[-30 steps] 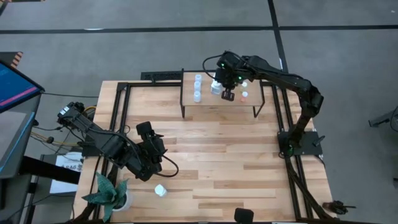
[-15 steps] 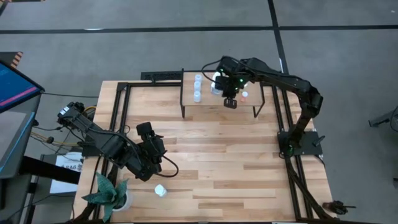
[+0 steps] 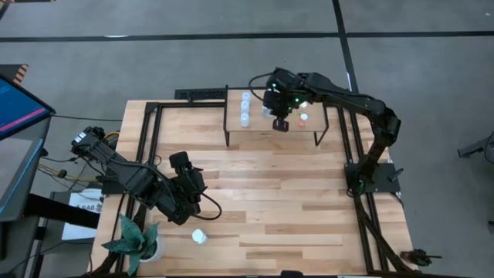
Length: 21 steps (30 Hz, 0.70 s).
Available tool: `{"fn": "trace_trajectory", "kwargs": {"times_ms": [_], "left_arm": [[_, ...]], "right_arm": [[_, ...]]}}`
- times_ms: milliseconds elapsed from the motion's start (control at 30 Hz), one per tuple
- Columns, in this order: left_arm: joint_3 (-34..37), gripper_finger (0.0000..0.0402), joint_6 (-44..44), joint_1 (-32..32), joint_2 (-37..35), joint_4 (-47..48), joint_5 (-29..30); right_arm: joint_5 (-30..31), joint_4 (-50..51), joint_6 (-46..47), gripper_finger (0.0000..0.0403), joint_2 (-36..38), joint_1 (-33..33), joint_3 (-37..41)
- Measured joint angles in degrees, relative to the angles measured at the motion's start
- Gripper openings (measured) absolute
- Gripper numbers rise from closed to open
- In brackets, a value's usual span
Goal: Pick and place medicine bottles onto shelf by color
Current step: Put the right white big pill bottle on the shelf, then put the white big pill bottle on the shelf
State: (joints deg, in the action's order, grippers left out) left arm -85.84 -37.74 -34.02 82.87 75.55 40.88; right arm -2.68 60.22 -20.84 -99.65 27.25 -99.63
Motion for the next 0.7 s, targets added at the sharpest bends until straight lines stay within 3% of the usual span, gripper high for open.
{"fn": "trace_trajectory", "kwargs": {"times_ms": [700], "left_arm": [[0.00, 0.0247, 0.00, 0.00, 0.00, 0.00, 0.00]], "right_arm": [[5.22, 2.28, 0.03, 0.0008, 0.30, 2.10, 0.00]]}}
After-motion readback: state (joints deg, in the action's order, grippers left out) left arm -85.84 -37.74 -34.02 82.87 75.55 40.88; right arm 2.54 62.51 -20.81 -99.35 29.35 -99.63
